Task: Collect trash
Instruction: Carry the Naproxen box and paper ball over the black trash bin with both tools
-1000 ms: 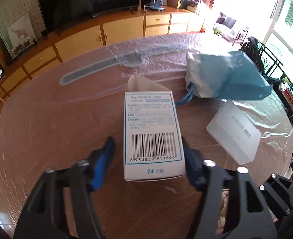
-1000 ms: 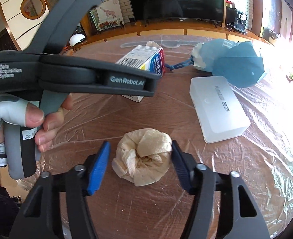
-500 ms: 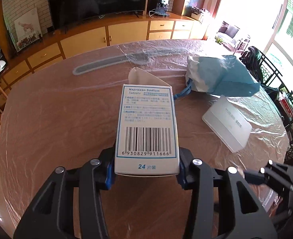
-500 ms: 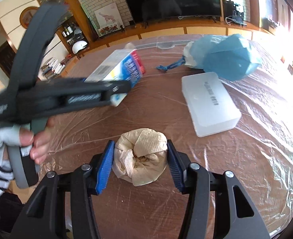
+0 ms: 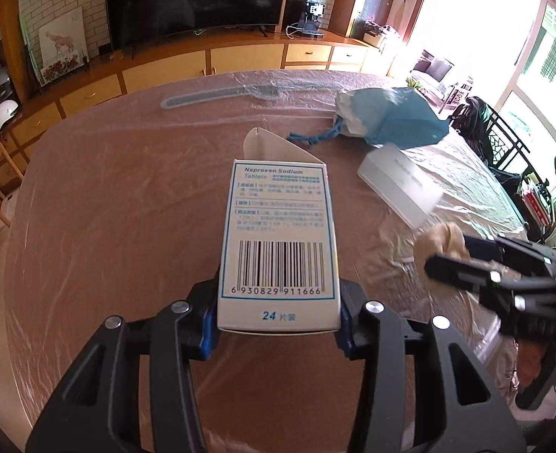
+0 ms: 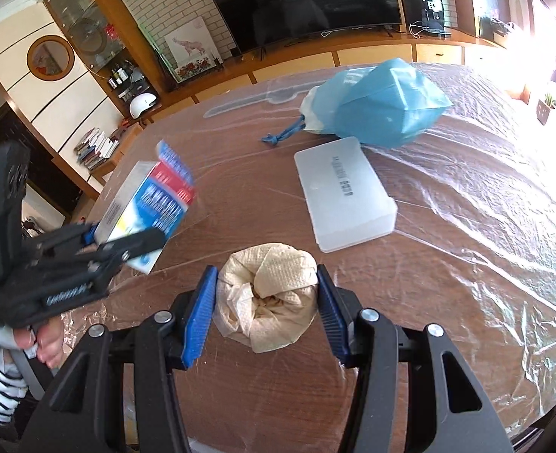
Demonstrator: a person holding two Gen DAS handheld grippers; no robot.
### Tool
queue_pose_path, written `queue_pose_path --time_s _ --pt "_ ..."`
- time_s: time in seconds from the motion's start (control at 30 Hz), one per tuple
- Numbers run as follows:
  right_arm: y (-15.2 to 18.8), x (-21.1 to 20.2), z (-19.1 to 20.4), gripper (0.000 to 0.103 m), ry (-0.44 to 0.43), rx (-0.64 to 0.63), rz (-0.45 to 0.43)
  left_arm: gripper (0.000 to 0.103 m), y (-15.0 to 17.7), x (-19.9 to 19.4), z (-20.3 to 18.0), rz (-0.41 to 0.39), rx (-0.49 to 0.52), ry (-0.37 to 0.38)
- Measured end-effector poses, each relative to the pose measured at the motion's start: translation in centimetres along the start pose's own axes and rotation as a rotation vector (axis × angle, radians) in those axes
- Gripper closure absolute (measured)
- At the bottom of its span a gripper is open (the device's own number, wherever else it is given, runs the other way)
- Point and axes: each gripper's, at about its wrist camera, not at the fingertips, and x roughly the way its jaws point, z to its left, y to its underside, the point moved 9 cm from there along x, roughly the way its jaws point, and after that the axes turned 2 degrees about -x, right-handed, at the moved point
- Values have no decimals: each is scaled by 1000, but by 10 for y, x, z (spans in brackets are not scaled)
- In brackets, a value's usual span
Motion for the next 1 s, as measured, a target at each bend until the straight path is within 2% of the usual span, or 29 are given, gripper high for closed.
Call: queue_pose_path --time_s 0.47,0.8,1.0 --pt "12 -27 -4 53 -37 1 0 55 39 -26 -12 -8 -2 6" --pt "32 -47 0 53 -47 -22 4 55 67 -42 -31 -4 17 46" --pt "45 -61 -2 53 -51 -38 2 55 82 -53 -46 -6 30 99"
